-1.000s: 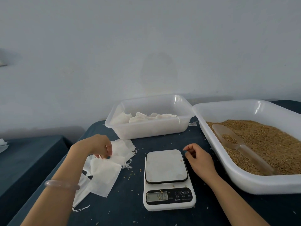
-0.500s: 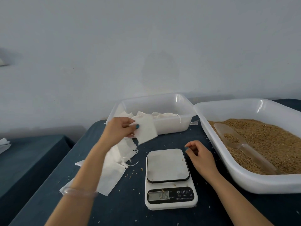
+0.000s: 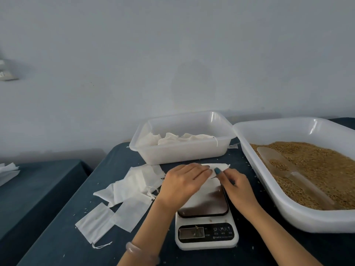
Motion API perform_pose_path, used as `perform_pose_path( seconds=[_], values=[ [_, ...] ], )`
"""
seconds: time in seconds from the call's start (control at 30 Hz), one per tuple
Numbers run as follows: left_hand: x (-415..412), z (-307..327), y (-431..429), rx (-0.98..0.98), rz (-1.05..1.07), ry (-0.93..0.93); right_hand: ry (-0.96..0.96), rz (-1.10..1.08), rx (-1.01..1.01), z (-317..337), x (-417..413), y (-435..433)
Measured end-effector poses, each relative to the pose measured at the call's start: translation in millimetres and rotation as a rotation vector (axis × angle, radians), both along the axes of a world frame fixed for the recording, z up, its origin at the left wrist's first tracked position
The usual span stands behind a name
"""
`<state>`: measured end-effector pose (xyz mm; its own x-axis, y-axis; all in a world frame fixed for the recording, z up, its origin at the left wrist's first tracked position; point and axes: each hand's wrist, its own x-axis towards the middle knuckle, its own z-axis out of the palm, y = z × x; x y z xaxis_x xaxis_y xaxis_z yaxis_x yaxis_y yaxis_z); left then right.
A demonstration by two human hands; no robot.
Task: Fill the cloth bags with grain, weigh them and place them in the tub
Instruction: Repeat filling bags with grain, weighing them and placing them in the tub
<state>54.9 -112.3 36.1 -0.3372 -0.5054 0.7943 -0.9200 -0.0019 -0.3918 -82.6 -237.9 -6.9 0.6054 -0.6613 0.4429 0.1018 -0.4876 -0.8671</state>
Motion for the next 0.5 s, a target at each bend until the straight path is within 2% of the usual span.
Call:
perform_pose_path(
  seconds=[0.13,0.23,0.5],
  values=[
    [4.3,-5.0,3.1,0.050,-0.019,0.011,-0.058,0.045,0.233,2.9,-3.5,-5.1],
    [2.1,-5.6,2.3,0.042,-0.021,0.034,-0.086,0.042,0.327,5.9,-4.3,-5.4],
    [-11.8,1.3,6.7,0.130,-0.014,0.272,-0.080,0.026,0.248,9.8,-5.6,-1.7]
  ],
)
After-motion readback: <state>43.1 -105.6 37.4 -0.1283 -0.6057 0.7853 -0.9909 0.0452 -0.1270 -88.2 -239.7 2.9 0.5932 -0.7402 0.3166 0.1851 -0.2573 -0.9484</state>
